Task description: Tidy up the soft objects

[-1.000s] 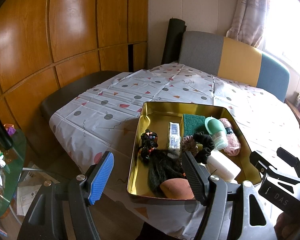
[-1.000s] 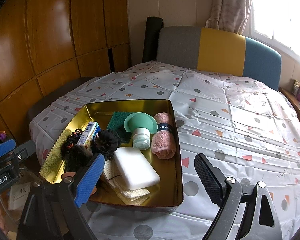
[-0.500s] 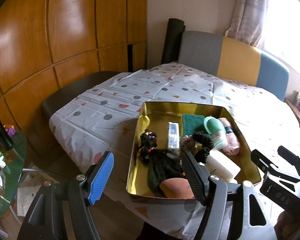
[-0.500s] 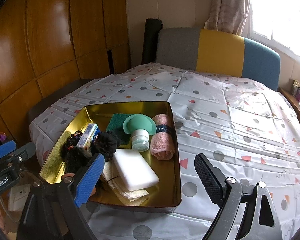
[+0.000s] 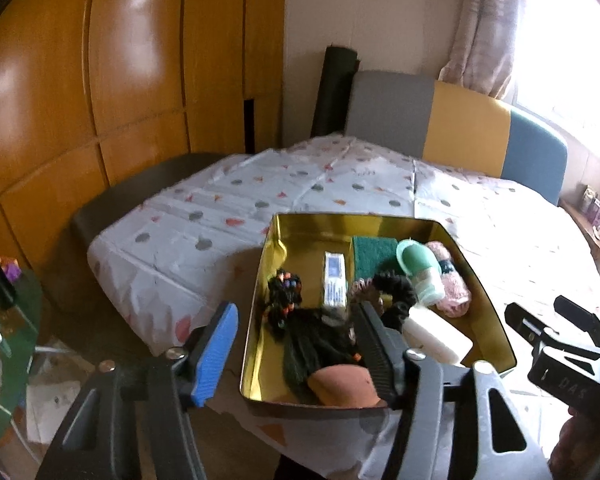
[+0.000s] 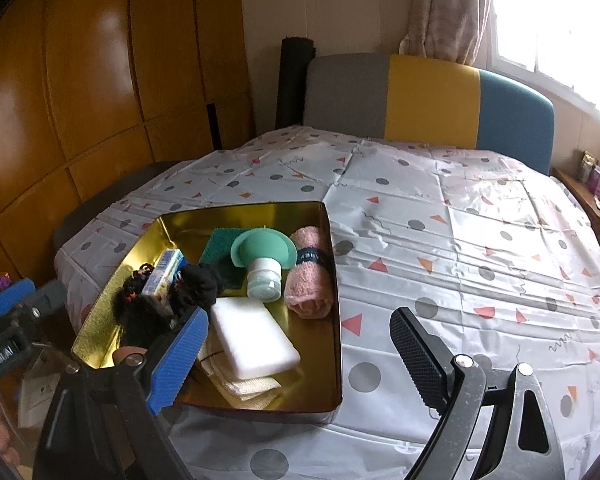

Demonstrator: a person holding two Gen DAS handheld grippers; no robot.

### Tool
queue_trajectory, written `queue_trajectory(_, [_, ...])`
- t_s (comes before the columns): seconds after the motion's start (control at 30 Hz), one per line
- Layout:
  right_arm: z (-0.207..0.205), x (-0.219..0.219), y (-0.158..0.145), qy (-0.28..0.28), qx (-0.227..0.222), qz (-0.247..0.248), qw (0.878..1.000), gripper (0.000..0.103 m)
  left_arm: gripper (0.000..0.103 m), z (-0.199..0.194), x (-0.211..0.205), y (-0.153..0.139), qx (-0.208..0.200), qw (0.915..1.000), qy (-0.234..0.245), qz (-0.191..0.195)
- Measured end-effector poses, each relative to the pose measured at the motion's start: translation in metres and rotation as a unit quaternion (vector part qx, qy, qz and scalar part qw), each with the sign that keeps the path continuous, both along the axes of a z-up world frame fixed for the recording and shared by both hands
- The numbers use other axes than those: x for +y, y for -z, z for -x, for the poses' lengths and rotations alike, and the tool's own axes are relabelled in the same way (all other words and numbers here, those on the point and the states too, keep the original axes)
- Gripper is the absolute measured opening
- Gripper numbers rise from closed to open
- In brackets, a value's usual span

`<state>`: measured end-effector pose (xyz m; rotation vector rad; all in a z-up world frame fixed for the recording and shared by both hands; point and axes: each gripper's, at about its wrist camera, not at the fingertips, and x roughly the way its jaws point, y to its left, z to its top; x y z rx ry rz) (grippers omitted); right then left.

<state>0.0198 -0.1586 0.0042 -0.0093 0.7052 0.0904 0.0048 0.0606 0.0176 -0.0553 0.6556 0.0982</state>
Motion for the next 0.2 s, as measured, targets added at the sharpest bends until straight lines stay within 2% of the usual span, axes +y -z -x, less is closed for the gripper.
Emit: queue_trajectory(0.2, [-0.0023,-0.0078,-0.0013,0.004,-0.002,-0.002,1.0,0.093,0.054,-0.0032,-0.005,-0.0062,-0.005,0.9999,0.007,-0.006])
